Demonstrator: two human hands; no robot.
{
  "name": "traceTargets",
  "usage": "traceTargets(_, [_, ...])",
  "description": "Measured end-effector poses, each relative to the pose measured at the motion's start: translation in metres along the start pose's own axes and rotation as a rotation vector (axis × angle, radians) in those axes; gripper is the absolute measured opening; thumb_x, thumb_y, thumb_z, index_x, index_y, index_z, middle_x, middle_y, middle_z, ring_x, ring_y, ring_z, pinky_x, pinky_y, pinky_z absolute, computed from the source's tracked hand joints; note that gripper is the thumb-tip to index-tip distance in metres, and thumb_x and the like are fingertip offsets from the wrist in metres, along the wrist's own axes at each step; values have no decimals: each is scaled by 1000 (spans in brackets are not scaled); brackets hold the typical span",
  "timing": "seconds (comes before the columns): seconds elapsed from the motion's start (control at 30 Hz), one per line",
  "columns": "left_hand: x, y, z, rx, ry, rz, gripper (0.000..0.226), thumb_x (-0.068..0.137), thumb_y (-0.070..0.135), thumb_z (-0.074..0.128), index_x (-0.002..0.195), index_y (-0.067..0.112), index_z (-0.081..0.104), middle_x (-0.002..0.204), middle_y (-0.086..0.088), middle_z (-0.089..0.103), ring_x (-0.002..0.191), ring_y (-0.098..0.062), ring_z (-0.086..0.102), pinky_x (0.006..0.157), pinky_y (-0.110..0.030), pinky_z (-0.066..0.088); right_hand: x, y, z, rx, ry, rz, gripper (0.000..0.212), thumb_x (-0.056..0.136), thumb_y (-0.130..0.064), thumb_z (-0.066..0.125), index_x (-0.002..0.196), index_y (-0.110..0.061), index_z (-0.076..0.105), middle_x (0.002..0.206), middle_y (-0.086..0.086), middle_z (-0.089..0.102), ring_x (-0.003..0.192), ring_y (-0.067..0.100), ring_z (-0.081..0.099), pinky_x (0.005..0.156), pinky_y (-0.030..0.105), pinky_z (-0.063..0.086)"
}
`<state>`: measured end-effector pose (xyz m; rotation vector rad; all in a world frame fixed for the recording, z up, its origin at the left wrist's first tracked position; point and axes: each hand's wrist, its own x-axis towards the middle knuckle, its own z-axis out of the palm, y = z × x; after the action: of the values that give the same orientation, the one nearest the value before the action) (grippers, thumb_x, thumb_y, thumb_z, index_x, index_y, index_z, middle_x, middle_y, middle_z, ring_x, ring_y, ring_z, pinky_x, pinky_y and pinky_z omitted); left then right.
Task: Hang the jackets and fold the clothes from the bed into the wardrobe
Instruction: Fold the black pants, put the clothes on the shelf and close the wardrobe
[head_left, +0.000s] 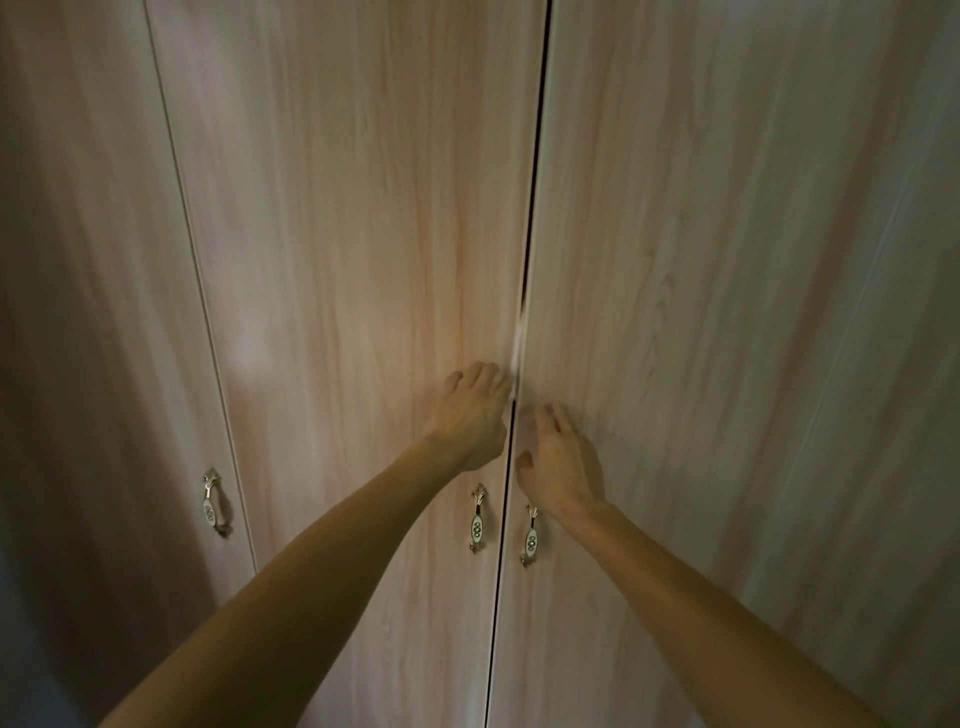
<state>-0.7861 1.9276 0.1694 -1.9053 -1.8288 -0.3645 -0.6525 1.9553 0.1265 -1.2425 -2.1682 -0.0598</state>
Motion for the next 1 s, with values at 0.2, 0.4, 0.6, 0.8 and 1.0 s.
traceTargets(0.2, [2, -2, 9, 23, -19, 15, 67, 86, 21, 51, 146, 10, 25, 148, -10, 30, 137, -26, 24, 112, -41, 22, -33, 19, 13, 5, -76, 117, 40, 89, -21, 51, 129, -16, 49, 124, 5, 54, 108, 26, 57, 84, 32, 45])
traceTargets(0.4, [-9, -2, 23, 36, -32, 28, 74, 83, 20, 51, 148, 8, 18, 156, -11, 16, 143, -27, 12, 115, -44, 19, -79, 36, 62, -105, -183, 192, 30, 96, -31, 42, 117, -17, 58, 98, 7, 63, 87, 24, 62, 69, 30, 44])
traceTargets(0.6, [-21, 5, 42, -17, -44, 9, 77, 79, 14, 50, 148, 5, 19, 154, -15, 18, 143, -31, 13, 114, -46, 20, -83, 28, 95, -172, -196, 278, 38, 95, -32, 42, 130, -21, 51, 92, 4, 65, 84, 21, 63, 64, 27, 36])
traceTargets(0.8, [-21, -2, 48, -10, -10, 33, 76, 74, 12, 56, 143, -1, 28, 149, -19, 29, 139, -35, 23, 109, -49, 27, -74, 26, 110, -173, -213, 393, 33, 97, -35, 40, 114, -18, 62, 90, 4, 67, 83, 20, 65, 63, 27, 40])
traceTargets(1.0, [-11, -1, 43, 41, -14, 46, 74, 85, 18, 44, 150, 5, 11, 159, -14, 0, 146, -32, -4, 116, -47, 4, -65, 37, 108, -169, -194, 346, 38, 98, -40, 37, 135, -34, 45, 88, 3, 67, 82, 22, 63, 63, 26, 39])
